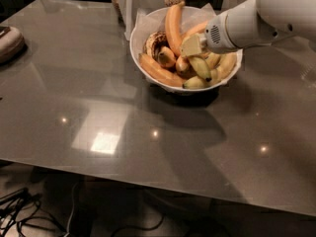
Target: Pick banana from white bowl
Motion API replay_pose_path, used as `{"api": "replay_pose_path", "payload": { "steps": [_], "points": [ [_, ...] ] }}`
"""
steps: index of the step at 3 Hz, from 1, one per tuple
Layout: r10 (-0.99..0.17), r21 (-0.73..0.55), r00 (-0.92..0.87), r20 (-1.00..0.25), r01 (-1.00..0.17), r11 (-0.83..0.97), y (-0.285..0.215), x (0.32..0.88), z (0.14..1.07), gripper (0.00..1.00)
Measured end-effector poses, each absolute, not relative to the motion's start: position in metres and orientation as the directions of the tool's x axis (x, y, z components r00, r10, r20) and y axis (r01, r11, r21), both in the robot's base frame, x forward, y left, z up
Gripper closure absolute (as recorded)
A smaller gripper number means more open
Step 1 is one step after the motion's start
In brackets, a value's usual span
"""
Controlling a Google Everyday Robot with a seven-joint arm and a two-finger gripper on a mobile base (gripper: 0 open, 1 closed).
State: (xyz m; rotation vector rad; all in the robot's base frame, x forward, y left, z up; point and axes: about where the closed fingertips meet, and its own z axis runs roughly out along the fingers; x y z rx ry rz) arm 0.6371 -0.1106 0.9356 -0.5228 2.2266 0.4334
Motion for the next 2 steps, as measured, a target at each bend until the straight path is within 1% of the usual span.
{"api": "replay_pose_path", "payload": {
  "steps": [1,2],
  "points": [
    [-0.219,0.137,-0.564,-0.796,-0.52,0.843,-0.107,0.634,0.95,1.0],
    [-0.208,0.132,-0.514,-0.832,-0.548,0.826,-0.107,0.629,0.967,1.0]
  ]
}}
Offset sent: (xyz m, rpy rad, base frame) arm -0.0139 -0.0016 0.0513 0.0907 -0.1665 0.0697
